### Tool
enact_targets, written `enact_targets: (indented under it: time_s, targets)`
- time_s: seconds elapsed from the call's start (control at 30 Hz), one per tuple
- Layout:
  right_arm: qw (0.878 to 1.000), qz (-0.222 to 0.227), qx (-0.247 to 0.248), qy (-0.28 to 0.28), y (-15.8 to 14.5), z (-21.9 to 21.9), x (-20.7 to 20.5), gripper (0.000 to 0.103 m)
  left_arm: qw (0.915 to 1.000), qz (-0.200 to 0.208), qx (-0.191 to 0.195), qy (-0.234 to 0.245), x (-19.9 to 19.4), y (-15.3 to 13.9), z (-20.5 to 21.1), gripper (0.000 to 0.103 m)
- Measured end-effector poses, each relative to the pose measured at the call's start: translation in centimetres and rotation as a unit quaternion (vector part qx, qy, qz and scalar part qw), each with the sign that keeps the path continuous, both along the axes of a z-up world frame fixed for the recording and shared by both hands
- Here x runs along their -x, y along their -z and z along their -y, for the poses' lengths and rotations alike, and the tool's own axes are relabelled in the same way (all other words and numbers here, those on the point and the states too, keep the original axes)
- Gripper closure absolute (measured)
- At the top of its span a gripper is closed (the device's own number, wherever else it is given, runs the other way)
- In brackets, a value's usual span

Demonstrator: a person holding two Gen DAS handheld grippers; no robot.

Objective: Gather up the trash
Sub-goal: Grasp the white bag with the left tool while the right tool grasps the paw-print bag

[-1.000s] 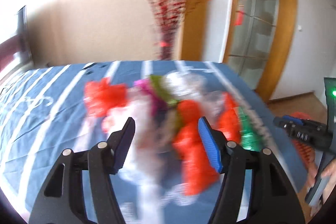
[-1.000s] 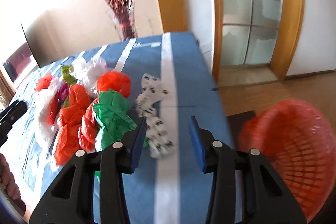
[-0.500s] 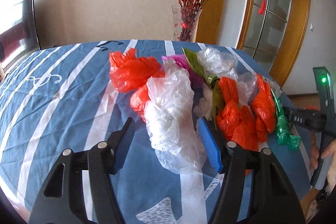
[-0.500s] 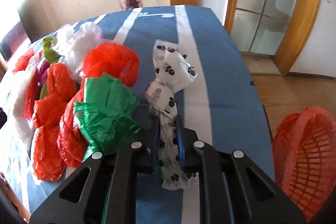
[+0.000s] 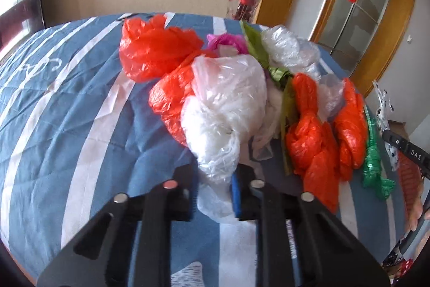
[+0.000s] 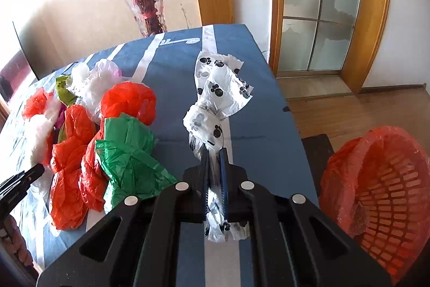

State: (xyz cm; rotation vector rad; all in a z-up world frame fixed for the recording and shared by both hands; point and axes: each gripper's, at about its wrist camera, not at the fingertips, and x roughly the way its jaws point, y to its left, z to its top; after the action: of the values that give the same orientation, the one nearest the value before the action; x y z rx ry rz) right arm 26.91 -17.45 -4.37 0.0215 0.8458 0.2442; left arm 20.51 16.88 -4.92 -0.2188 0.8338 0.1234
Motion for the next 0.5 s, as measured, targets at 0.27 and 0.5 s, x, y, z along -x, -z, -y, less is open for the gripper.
enact_targets:
  time_s: [0.27,0.5]
  targets:
    - [0.999,0.039,-0.030,0.008,-3.1,2.7,2.3,0.095,0.9965,0.069,0.000,0.048,2.2,-4.7,2.7,0.087]
    - [0.996,0.071,-0.048,0.038,-5.7,6.9,4.6,0.095,0.9881,0.097,0.016,0.118,2.1,-7.9,8.1,0.087]
